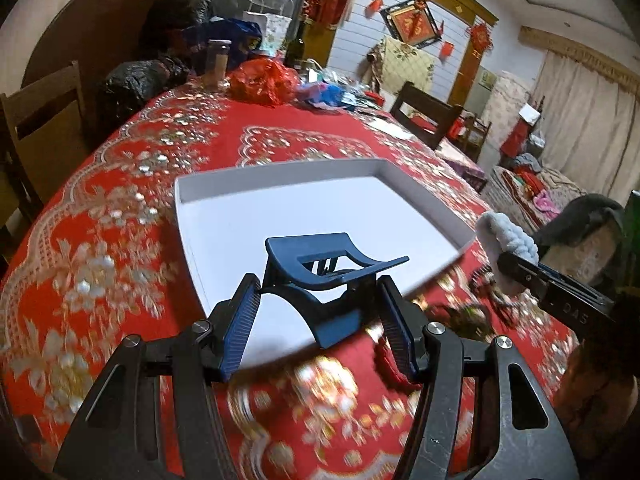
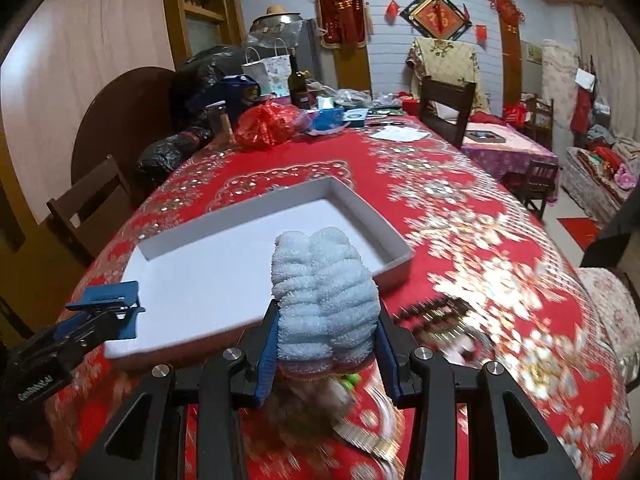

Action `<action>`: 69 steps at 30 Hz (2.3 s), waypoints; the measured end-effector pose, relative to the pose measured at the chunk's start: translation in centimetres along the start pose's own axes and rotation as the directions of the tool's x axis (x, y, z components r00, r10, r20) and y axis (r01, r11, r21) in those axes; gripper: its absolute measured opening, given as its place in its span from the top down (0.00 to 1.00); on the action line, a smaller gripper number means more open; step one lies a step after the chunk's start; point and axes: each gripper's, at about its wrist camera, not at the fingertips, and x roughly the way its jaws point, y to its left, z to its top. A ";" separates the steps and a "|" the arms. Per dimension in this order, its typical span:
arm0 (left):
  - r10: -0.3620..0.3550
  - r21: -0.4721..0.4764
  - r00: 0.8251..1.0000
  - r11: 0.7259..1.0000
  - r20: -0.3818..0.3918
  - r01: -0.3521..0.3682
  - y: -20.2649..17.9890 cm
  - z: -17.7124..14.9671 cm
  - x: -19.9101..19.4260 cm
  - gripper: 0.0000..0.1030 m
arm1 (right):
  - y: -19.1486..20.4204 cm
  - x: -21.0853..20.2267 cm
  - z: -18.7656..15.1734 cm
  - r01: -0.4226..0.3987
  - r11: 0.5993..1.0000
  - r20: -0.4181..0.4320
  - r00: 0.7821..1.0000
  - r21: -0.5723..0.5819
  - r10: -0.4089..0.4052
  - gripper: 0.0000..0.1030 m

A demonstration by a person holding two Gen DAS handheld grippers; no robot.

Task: Organize jewelry
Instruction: 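Lower the clip and scrunchie into the white box and open both grippers, then grasp the red bead bracelet with the left gripper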

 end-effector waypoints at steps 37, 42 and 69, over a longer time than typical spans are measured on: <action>0.049 0.007 0.997 0.999 -0.059 -0.049 1.9 0.9 4.0 0.34 | 2.9 7.8 2.5 -0.145 0.989 -0.170 0.975 0.019 0.146 0.52; 0.037 -0.012 0.999 0.999 -0.028 -0.038 2.6 0.4 1.3 0.34 | 0.8 3.4 1.3 -0.081 0.997 -0.130 0.988 0.014 0.082 0.52; 0.073 0.203 0.972 0.979 -0.225 -0.026 -6.1 -5.1 5.3 0.38 | -6.1 -3.2 -6.8 0.030 0.963 -0.190 0.982 0.266 0.022 0.52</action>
